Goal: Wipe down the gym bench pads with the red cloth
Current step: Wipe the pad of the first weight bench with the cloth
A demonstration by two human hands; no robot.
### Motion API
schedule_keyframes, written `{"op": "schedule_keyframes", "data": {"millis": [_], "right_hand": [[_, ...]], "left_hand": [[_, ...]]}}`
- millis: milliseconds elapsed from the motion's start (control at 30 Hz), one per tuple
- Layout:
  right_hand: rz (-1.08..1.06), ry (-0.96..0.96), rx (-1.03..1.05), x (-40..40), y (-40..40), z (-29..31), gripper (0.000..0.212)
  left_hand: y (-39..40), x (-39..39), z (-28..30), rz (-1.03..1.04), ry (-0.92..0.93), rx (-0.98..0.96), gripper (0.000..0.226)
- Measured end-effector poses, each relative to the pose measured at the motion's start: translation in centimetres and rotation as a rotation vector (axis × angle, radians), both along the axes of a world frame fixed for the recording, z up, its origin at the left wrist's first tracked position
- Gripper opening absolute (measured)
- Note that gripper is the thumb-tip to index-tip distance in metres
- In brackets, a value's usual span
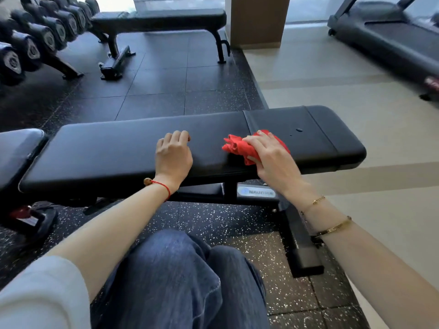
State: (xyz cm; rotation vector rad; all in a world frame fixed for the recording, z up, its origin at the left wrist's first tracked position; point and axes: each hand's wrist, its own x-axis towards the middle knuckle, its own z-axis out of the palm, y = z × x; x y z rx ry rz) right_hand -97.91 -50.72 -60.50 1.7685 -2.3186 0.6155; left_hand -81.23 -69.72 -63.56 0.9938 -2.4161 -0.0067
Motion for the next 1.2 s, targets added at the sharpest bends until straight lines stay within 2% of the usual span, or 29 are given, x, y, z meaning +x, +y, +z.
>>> {"op": "schedule_keyframes", "data": {"millis": [133, 233, 400, 533, 667, 767, 1033, 1200], "right_hand": [[-0.051, -0.023, 0.022, -2.7, 1.3, -0.2, 0.046], [-0.041, -0.063, 0.07, -3.4, 1.6, -1.4, 0.045], [-0.022, -0.109, 0.019, -5.5, -0.6, -2.8, 0.044], [-0.119, -0.255, 0.147, -10.0, -6.2, -0.8, 0.047], [-0.2, -0.297, 0.231, -11.7, -9.5, 0.2, 0.049], [-0.173, -0.288, 0.219, -11.2, -8.8, -0.1, 0.05], [0.038, -0.248, 0.129, -8.3, -3.2, -1.4, 0.048], [0.093, -0.281, 0.099, -9.2, 0.3, -1.5, 0.043]], "left_hand": [[2.7, -3.7, 0.8, -0.134, 0.127, 0.114, 0.025], [3.7, -7.6, 0.9, -0.207, 0.14, 0.162, 0.024], [3.8, -12.3, -1.0, -0.201, 0.091, 0.107, 0.031], [4.0, -13.0, -1.0, -0.09, 0.044, 0.17, 0.045], [4.4, -12.5, 0.0, -0.09, -0.098, 0.218, 0.042], [4.6, -12.7, 0.1, -0.082, -0.122, 0.21, 0.042], [4.6, -12.0, -1.2, -0.086, 0.084, 0.16, 0.033], [5.0, -12.1, -1.1, -0.057, 0.089, 0.114, 0.032]]}}
